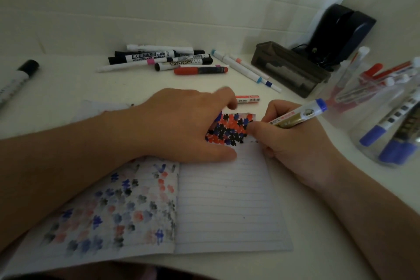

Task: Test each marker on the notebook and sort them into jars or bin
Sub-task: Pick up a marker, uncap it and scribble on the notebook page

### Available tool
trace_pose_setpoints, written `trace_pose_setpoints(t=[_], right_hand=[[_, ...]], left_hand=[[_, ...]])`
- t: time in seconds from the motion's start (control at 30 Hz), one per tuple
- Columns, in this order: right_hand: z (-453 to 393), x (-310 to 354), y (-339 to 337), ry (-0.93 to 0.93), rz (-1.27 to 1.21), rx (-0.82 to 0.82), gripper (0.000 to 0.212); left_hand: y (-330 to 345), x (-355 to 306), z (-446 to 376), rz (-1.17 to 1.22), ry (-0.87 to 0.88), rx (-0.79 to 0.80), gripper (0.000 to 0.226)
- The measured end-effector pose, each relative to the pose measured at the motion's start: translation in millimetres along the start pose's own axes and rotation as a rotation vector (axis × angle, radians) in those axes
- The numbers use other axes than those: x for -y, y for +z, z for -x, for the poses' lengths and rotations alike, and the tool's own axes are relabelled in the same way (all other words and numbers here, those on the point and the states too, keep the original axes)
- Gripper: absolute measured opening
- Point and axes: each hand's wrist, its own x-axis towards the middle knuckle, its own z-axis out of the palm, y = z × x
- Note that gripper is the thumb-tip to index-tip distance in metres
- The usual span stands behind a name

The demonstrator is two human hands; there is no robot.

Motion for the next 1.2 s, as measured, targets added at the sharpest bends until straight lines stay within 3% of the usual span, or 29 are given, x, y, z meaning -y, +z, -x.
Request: trace_pose_setpoints(t=[0.1, 0.27, 0.43, 0.53, 0.73, 0.83, 0.93, 1.03, 1.2], right_hand=[[-0.5, -0.2, -9.1, -0.017, -0.323, 0.074, 0.020], [-3.2, -2.7, -22.6, -0.009, -0.611, 0.232, 0.014], [-2.6, -2.6, -20.9, 0.037, -0.677, 0.276, 0.051], [-2.4, -2.1, -18.8, 0.067, -0.677, 0.266, 0.057], [-4.9, -2.4, -10.5, 0.083, -0.520, 0.177, 0.027], [-1.3, 0.2, -16.9, -0.043, -0.154, 0.077, 0.010], [2.5, 0.8, -17.5, -0.243, 0.159, 0.051, 0.017], [5.8, 0.1, -12.8, -0.338, 0.318, 0.020, 0.023], [8.0, 0.8, -6.4, -0.388, 0.271, -0.037, 0.022]], left_hand=[[4.3, 8.7, -2.0, 0.286, -0.020, -0.057, 0.031], [0.8, 11.9, -1.9, 0.384, -0.023, -0.088, 0.020], [-0.6, 10.3, -0.8, 0.402, -0.017, -0.080, 0.023], [-0.4, 9.9, -0.5, 0.378, -0.015, -0.082, 0.025], [1.4, 11.1, -2.4, 0.329, 0.025, -0.176, 0.022], [-1.1, 13.8, -0.5, 0.384, 0.091, -0.333, 0.018], [-2.4, 14.2, 1.0, 0.448, 0.126, -0.373, 0.019], [-1.6, 12.6, 0.1, 0.459, 0.114, -0.279, 0.014], [0.8, 13.1, -0.7, 0.441, 0.093, -0.215, 0.014]])
